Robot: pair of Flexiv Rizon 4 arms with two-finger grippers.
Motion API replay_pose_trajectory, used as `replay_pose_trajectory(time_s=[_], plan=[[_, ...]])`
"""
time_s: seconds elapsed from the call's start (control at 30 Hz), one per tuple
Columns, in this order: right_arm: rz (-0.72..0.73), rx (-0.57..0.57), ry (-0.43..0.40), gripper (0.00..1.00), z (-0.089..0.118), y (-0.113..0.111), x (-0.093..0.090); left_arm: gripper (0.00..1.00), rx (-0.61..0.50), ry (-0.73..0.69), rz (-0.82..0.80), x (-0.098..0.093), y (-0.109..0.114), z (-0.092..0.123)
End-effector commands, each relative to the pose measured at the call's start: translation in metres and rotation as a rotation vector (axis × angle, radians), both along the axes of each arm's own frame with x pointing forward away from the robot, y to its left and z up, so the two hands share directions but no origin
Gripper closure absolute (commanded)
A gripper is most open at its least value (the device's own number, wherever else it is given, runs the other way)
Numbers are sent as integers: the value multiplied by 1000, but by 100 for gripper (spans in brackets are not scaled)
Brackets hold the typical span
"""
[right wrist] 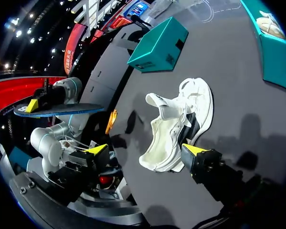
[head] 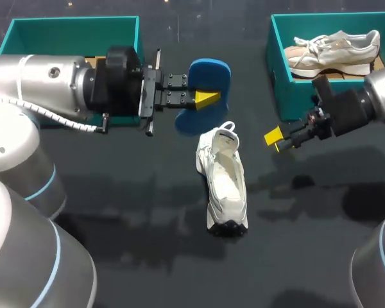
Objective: Take the shoe out of the shoebox, open the shoe tongue, remove and reinsert the insole, then place the shoe into the shoebox
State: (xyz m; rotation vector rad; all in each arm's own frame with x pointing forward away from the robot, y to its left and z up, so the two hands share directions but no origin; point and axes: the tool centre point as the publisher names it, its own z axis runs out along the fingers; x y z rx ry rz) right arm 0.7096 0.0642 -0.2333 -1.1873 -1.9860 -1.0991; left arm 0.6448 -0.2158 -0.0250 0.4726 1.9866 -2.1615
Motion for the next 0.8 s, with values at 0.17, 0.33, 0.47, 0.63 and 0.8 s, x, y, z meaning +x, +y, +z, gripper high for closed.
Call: replay_pose_trajectory(time_s=[0.17,0.33,0.47,0.63,0.8], plan=[[7,1,3,0,4,1,1,100,56,-230,-64,22,-19,-1],[10,71,92,0,29,-6,7,100,74,-393,-45,30,-27,-15],[16,171,93,0,54,-13,10,100,69,-494,24,36,-33,-18],[64,190,135,0,62,-13,17,100,39,-481,57,40,-36,-17],[64,190,135,0,62,-13,17,100,39,-481,57,40,-36,-17]])
